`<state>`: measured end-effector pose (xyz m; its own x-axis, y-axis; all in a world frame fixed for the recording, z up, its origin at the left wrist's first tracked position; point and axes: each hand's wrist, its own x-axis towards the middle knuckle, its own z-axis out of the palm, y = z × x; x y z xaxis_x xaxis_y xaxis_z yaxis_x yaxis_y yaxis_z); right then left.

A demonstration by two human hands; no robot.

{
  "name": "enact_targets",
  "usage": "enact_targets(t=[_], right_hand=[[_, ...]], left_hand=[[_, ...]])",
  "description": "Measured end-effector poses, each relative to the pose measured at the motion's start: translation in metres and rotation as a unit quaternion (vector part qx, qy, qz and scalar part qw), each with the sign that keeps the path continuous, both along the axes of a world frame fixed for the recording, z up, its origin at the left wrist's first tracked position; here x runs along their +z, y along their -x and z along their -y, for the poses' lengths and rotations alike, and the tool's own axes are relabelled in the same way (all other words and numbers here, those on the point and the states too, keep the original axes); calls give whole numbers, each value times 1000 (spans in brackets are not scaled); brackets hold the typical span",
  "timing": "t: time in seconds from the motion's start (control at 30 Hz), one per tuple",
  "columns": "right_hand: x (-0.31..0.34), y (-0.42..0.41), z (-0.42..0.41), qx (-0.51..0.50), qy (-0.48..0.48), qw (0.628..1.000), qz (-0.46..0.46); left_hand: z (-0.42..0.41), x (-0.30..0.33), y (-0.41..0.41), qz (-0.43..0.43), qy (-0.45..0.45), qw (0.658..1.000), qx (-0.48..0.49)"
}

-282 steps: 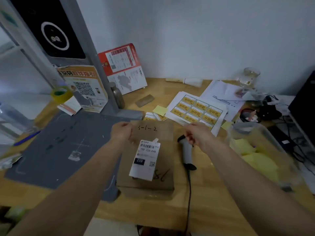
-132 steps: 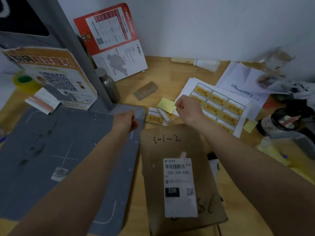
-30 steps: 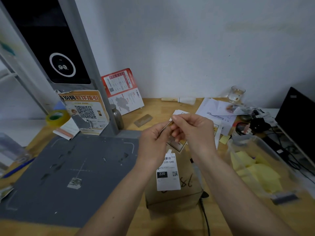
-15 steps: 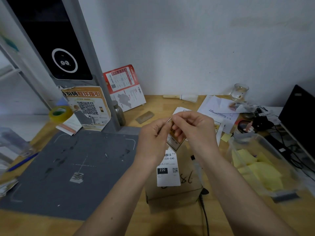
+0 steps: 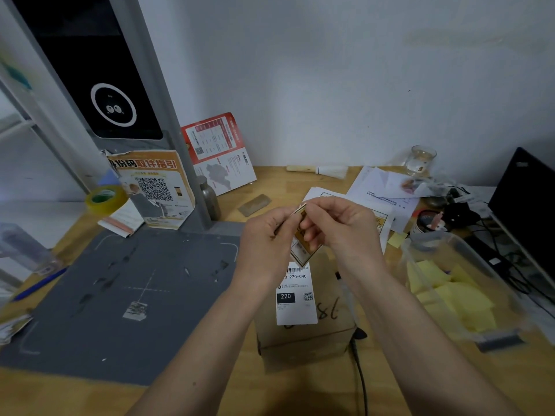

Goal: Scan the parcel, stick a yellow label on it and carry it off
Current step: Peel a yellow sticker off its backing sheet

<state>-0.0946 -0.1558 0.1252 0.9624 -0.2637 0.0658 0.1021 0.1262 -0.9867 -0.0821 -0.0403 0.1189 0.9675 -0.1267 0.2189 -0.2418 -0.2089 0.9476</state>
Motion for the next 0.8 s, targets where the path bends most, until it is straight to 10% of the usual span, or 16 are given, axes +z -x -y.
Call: enact_targets(t=[0.63, 0.8], right_hand=[[3, -1, 12, 35, 102, 992, -59], [1, -3, 14, 20, -6, 996, -85]], left_hand=[[-17, 11, -8, -53, 19, 997, 58], [-12, 5, -4, 111, -133, 974, 144]])
